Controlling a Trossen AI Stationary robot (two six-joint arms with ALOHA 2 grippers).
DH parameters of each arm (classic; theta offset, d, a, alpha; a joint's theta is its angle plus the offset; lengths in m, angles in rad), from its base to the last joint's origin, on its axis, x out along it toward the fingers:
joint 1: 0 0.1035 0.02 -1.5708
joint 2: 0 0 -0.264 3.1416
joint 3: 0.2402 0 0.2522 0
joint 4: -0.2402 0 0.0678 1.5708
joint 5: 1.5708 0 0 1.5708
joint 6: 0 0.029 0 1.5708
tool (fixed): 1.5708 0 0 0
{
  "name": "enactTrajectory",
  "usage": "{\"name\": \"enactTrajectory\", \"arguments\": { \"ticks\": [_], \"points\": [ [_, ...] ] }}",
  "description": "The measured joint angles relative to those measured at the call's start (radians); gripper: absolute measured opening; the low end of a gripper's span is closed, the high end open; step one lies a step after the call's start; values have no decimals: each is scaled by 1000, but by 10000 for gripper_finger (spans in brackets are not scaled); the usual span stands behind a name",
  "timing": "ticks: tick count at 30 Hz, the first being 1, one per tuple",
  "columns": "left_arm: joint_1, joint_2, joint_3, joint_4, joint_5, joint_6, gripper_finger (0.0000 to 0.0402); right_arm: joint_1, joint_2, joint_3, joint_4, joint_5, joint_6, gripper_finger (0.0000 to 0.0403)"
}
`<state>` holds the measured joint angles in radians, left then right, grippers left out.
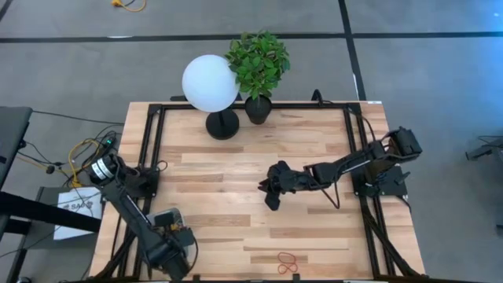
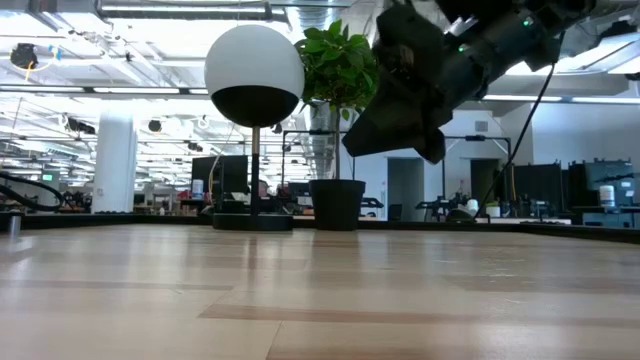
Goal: Pick and place items into bin
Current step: Put the blue rubber band into the gray bin, then put the red rubber band into the gray bin
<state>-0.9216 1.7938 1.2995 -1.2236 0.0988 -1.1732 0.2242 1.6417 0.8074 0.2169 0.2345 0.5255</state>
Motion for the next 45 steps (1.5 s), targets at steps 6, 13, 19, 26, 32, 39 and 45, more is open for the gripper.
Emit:
{"name": "enactTrajectory", "arguments": {
  "ticks": [6, 13, 19, 26, 32, 39, 45],
  "points": [
    [20, 0, 0, -38, -82, -64, 6, -33, 0, 0, 0, -30, -77, 77],
    [51, 0, -1, -84, -38, -118, 49, 32, 0, 0, 57, -25, -273, 77],
    [58, 0, -1, -78, -81, -40, 89, 118, 0, 0, 12, -63, -324, 86],
    [57, -10, 37, -248, -133, 50, 104, 207, 0, 6, -48, -99, -292, 137],
    [31, -142, 60, -243, -491, 105, 104, 297, 0, 156, -378, -79, -249, 179],
    [24, -374, 31, -162, -796, 124, 104, 382, 0, 300, -689, -71, -36, 185],
    [36, -547, -120, 159, -828, 267, 97, 478, 52, 299, -683, -77, 75, 179]
  ]
}}
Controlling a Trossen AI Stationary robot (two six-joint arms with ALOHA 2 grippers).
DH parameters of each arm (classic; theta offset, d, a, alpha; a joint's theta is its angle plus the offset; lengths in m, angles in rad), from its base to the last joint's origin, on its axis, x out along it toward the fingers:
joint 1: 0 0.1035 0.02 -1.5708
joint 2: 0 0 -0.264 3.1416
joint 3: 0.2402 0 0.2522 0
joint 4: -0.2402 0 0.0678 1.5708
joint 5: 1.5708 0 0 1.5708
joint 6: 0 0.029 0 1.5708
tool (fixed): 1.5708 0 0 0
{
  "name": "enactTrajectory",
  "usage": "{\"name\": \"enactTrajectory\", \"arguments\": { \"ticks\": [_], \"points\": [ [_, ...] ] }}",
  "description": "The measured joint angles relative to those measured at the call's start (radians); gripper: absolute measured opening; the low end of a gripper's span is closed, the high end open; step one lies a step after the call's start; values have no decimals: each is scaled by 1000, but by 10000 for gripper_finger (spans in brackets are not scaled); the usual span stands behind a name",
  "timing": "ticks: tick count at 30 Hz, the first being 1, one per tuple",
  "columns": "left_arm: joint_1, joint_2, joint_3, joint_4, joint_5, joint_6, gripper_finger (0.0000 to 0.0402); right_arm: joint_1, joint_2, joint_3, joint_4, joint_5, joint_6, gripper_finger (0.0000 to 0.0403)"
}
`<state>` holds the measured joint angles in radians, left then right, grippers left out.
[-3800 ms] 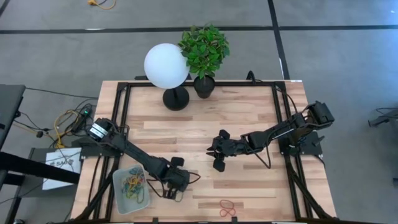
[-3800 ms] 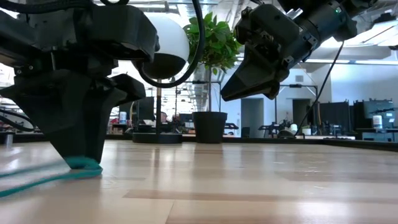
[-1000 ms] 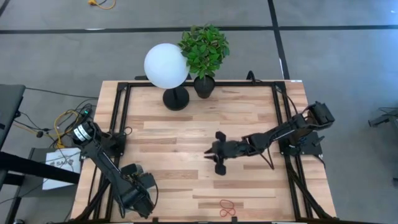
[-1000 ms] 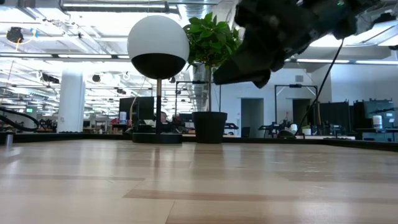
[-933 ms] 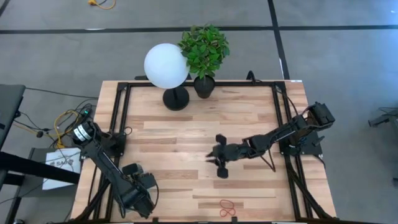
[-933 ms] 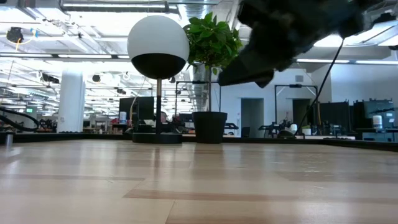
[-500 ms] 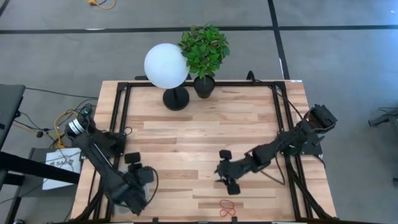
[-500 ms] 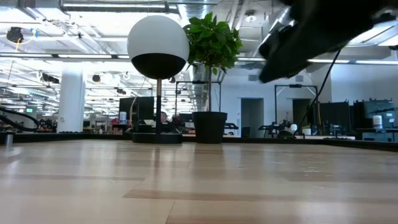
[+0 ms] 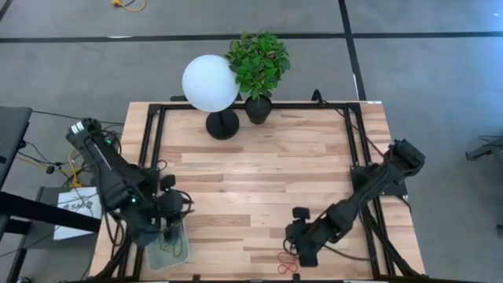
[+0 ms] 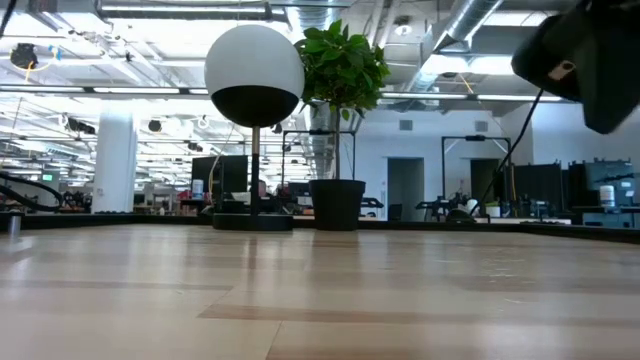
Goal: Pick and place items into bin
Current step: Put the red rubber band into the gray bin
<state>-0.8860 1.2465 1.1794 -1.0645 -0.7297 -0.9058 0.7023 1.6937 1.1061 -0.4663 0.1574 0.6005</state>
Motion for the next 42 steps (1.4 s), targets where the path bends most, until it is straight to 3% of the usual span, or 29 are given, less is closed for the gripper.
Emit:
{"name": "enactTrajectory", "arguments": {
  "ticks": [5, 9, 14, 21, 28, 34, 42],
  "points": [
    [31, -73, -191, 359, 44, 148, 92, 34, 97, 4, 56, 1, 2, 178],
    [72, -66, -282, 480, 65, 230, 91, 39, 166, 4, 94, -46, 2, 178],
    [131, -66, -347, 502, 162, 194, 91, 44, 232, 30, 107, -60, -22, 178],
    [175, -66, -363, 510, 184, 188, 91, 53, 307, 123, 75, -68, -85, 178],
    [195, -67, -363, 537, 218, 189, 91, 81, 384, 192, -19, 53, -180, 170],
    [195, -67, -363, 562, 231, 220, 91, 81, 392, 192, -5, 65, -216, 110],
    [195, -67, -363, 563, 237, 243, 91, 31, 387, 190, 5, -7, -219, 7]
  ]
}}
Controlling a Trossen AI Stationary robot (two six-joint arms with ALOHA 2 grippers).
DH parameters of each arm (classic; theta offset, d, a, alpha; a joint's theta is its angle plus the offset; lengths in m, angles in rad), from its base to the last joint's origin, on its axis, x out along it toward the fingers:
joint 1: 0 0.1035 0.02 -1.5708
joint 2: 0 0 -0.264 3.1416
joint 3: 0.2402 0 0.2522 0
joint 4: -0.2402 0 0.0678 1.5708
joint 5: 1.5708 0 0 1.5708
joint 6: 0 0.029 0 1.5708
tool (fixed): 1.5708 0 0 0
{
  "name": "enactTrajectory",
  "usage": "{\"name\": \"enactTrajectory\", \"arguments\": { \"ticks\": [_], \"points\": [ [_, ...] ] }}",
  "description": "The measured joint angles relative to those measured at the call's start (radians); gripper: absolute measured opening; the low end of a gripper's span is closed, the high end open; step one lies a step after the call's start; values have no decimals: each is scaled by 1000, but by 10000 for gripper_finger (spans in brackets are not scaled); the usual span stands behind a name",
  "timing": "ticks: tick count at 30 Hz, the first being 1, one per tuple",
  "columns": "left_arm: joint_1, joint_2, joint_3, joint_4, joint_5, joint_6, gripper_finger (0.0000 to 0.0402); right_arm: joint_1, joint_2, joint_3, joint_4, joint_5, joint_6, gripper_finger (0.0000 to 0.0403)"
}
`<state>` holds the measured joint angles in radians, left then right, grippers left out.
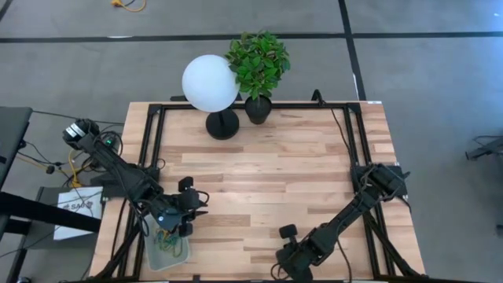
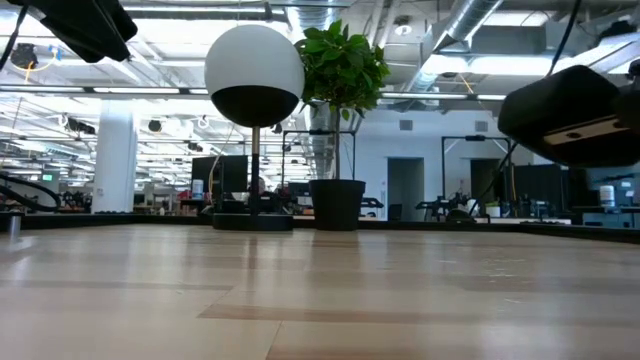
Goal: Pick and place items into bin
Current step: Put the red rubber band into the gray bin
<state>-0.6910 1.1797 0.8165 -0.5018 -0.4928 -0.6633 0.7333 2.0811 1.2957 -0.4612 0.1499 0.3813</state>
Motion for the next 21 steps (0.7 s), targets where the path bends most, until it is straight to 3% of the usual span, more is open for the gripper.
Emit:
{"name": "enactTrajectory", "arguments": {
  "ticks": [7, 13, 21],
  "points": [
    [0, 0, 0, 0, 0, 0, 91, -21, 13, 95, -86, 24, -93, 2],
    [0, 0, 0, 1, -1, 8, 91, -36, 17, 250, -285, 279, -251, 1],
    [0, 0, 0, 1, -13, 61, 91, -83, 16, 405, -348, 358, -421, 0]
  ]
}}
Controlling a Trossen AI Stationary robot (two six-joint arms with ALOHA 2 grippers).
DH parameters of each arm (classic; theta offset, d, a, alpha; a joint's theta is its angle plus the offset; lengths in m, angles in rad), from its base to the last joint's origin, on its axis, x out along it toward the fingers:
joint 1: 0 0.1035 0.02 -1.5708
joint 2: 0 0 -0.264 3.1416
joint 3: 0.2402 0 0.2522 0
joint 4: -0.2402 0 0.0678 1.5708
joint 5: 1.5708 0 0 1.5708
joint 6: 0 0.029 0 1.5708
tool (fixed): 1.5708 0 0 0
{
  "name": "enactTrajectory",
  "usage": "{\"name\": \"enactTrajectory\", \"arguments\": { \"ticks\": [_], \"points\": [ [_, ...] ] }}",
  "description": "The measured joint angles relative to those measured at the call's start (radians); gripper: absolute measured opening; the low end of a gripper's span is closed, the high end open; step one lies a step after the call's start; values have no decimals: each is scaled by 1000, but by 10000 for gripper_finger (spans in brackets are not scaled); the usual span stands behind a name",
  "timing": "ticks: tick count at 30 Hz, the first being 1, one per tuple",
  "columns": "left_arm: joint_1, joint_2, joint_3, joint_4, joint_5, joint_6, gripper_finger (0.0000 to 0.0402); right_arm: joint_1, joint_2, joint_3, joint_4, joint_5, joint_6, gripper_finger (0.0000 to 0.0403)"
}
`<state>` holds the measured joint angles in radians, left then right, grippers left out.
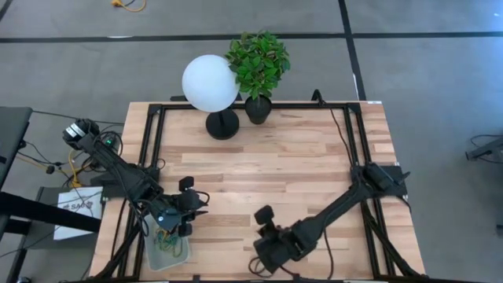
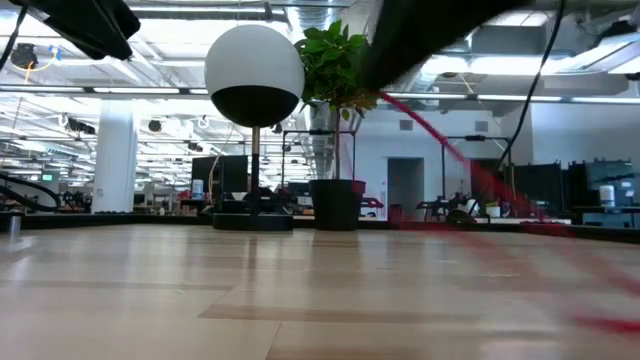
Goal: Pick and place items into bin
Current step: Put the red rubber band into the gray bin
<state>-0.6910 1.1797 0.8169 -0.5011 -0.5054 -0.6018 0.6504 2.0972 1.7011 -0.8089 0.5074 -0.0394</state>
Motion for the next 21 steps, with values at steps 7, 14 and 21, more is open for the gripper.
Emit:
{"name": "enactTrajectory", "arguments": {
  "ticks": [7, 14, 21],
  "points": [
    [0, 0, -1, 84, -24, 20, 91, -73, -1, 62, 12, 40, -100, 0],
    [2, 0, -2, 193, -87, 129, 91, -202, -2, 72, 167, 44, -97, 0],
    [38, 0, -2, 135, -118, 136, 97, -281, -3, 73, 355, 16, -152, 0]
  ]
}}
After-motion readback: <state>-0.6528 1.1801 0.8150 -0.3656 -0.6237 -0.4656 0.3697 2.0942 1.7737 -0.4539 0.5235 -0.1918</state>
